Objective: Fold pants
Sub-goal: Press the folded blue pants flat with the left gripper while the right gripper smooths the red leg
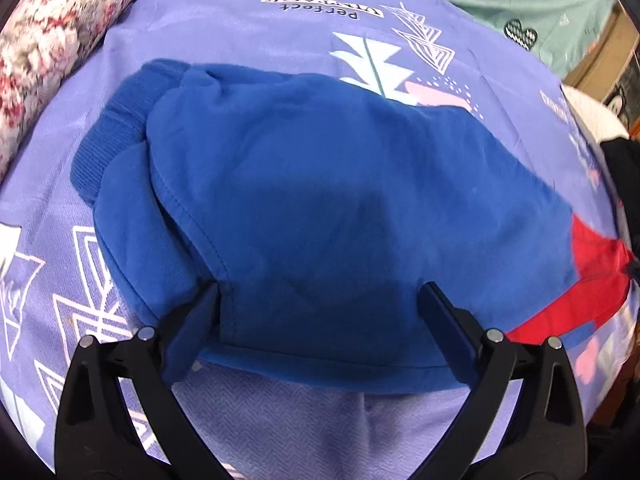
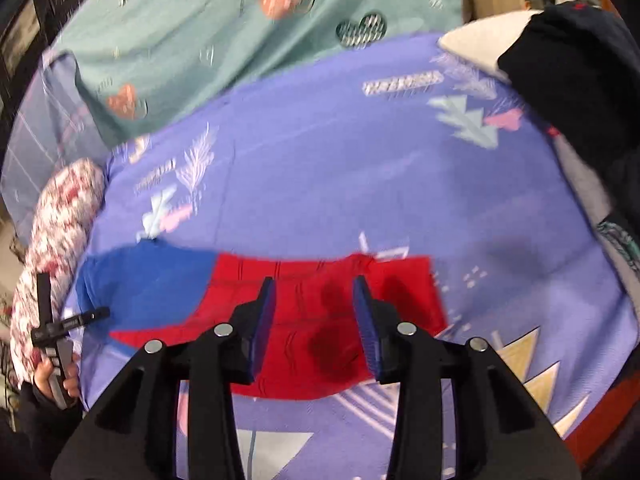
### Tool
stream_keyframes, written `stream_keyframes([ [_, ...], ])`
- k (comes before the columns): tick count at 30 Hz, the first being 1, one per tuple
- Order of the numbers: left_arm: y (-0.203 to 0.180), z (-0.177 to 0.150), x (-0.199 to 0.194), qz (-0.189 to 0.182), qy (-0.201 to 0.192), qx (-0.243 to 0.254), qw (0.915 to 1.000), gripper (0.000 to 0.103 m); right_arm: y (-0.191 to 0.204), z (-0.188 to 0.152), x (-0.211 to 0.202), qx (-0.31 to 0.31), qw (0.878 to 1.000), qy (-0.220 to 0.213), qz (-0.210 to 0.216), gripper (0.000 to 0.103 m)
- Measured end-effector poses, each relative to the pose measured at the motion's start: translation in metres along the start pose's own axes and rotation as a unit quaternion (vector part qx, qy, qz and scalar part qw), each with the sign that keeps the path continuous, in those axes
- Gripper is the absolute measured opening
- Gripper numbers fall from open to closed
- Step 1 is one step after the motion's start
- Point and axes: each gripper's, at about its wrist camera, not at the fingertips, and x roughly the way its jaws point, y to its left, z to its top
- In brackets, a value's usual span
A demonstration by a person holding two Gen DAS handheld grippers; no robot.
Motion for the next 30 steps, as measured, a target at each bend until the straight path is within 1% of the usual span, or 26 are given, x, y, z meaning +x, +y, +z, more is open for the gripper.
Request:
stream_keyframes([
  [1, 0.000, 0.000, -0.001, 0.001, 0.001, 0.002, 1.0000, 0.099, -0.002, -0.002, 0.013, 0.003, 0.999, 0.028, -0.014, 0.040],
  [2, 0.001, 0.001, -0.002, 0.000, 0.003, -0.001, 1.0000, 0.099, -0.010, -0.005, 0.029, 0.020, 0.998, 0.064, -0.018, 0.038],
  [3, 0.002, 0.002, -0.006, -0.003, 0.005, -0.007, 1.0000, 0.099, -0.018, -0.008, 0.039, 0.041, 0.996, 0.085, -0.008, 0.030],
  [4, 0.002, 0.003, -0.011, -0.007, 0.003, -0.009, 0.9999, 0.099, -0.021, -0.005, 0.041, 0.057, 0.994, 0.093, -0.005, 0.030],
  [5, 0.001, 0.003, -0.018, -0.012, -0.005, -0.008, 0.9999, 0.099, -0.017, 0.000, 0.037, 0.054, 0.995, 0.088, -0.009, 0.031],
  [6, -0.001, 0.006, -0.027, -0.017, -0.020, -0.001, 0.9997, 0.099, -0.004, 0.013, 0.027, 0.036, 0.997, 0.067, 0.002, 0.032],
  [7, -0.003, 0.009, -0.034, -0.014, -0.032, 0.006, 0.9994, 0.099, 0.009, 0.023, 0.021, 0.021, 0.998, 0.052, 0.017, 0.035],
  [9, -0.006, 0.015, -0.039, -0.003, -0.050, 0.018, 0.9986, 0.100, 0.047, 0.051, 0.015, -0.022, 0.997, 0.037, 0.057, 0.041],
  [10, -0.005, 0.019, -0.035, 0.009, -0.050, 0.018, 0.9985, 0.100, 0.075, 0.067, 0.021, -0.048, 0.994, 0.046, 0.090, 0.041],
  [11, -0.002, 0.021, -0.030, 0.020, -0.045, 0.013, 0.9987, 0.100, 0.102, 0.082, 0.036, -0.068, 0.987, 0.071, 0.127, 0.041],
  [12, 0.002, 0.023, -0.022, 0.024, -0.036, 0.004, 0.9991, 0.100, 0.119, 0.091, 0.049, -0.075, 0.982, 0.091, 0.150, 0.041],
  [13, 0.006, 0.023, -0.015, 0.027, -0.027, -0.003, 0.9993, 0.100, 0.143, 0.101, 0.074, -0.076, 0.973, 0.121, 0.183, 0.041],
  [14, 0.010, 0.022, -0.008, 0.035, -0.019, -0.008, 0.9992, 0.100, 0.162, 0.107, 0.097, -0.077, 0.964, 0.151, 0.205, 0.041],
  [15, 0.013, 0.021, -0.003, 0.036, -0.013, -0.010, 0.9992, 0.100, 0.188, 0.112, 0.134, -0.079, 0.950, 0.194, 0.230, 0.041],
  [16, 0.015, 0.019, 0.001, 0.036, -0.006, -0.011, 0.9993, 0.100, 0.205, 0.112, 0.161, -0.080, 0.940, 0.226, 0.243, 0.040],
  [18, 0.014, 0.016, 0.002, 0.038, -0.006, -0.005, 0.9993, 0.100, 0.230, 0.109, 0.206, -0.078, 0.931, 0.262, 0.241, 0.041],
  [21, 0.014, 0.016, 0.001, 0.038, -0.006, -0.001, 0.9993, 0.100, 0.252, 0.107, 0.243, -0.090, 0.923, 0.292, 0.234, 0.040],
  [22, 0.014, 0.016, 0.002, 0.037, -0.004, -0.002, 0.9993, 0.100, 0.261, 0.106, 0.256, -0.089, 0.917, 0.309, 0.236, 0.040],
  [24, 0.014, 0.016, 0.003, 0.037, -0.004, -0.002, 0.9993, 0.101, 0.268, 0.102, 0.266, -0.097, 0.914, 0.326, 0.219, 0.040],
  [25, 0.013, 0.016, 0.004, 0.038, -0.004, -0.001, 0.9992, 0.101, 0.269, 0.099, 0.271, -0.098, 0.911, 0.340, 0.213, 0.040],
  [26, 0.012, 0.016, 0.005, 0.040, -0.005, 0.000, 0.9992, 0.101, 0.269, 0.099, 0.272, -0.100, 0.909, 0.342, 0.217, 0.039],
  [27, 0.012, 0.016, 0.005, 0.043, -0.005, 0.002, 0.9991, 0.101, 0.270, 0.100, 0.273, -0.101, 0.906, 0.346, 0.222, 0.030],
  [28, 0.011, 0.016, 0.006, 0.044, -0.005, 0.003, 0.9990, 0.101, 0.273, 0.100, 0.276, -0.101, 0.899, 0.353, 0.239, 0.017],
  [29, 0.012, 0.016, 0.005, 0.044, -0.005, 0.003, 0.9990, 0.101, 0.274, 0.101, 0.277, -0.100, 0.897, 0.350, 0.250, 0.012],
  [30, 0.012, 0.016, 0.006, 0.044, -0.004, 0.003, 0.9990, 0.101, 0.274, 0.103, 0.277, -0.102, 0.898, 0.346, 0.252, 0.009],
])
